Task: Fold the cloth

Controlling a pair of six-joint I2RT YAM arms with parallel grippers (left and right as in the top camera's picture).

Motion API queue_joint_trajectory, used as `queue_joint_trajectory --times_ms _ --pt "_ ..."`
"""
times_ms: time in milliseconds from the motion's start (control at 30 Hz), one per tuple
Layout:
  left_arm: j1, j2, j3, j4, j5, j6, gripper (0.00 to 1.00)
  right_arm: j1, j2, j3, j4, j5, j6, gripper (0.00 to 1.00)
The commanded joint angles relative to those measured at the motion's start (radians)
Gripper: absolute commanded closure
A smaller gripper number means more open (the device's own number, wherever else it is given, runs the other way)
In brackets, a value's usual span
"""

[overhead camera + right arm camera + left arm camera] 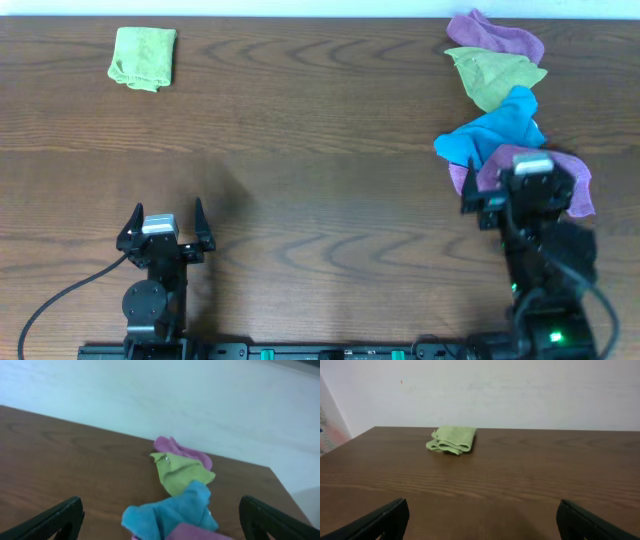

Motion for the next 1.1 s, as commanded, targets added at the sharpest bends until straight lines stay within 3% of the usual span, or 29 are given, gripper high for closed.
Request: queue_joint_trajectory --times_ms 0,100,267,1067 --pt "0.005 -0.006 -0.013 -0.052 -0.05 0.014 0.05 0.018 -0.109 -0.119 0.026 -0.014 -0.011 0.01" --pt "0.005 -0.006 -0.013 -0.052 -0.05 0.014 0.05 0.034 -0.26 -0.254 0.027 -0.016 -0.01 0.01" --pt "0.005 -0.006 -0.013 -0.052 -0.05 0.014 0.05 0.034 -0.366 -0.343 0.029 -0.019 -0.01 0.01" --pt "0.005 -0.006 -0.013 -0.052 -0.05 0.014 0.04 0.027 -0.506 -0.433 -0.054 -0.011 -0.011 0.01"
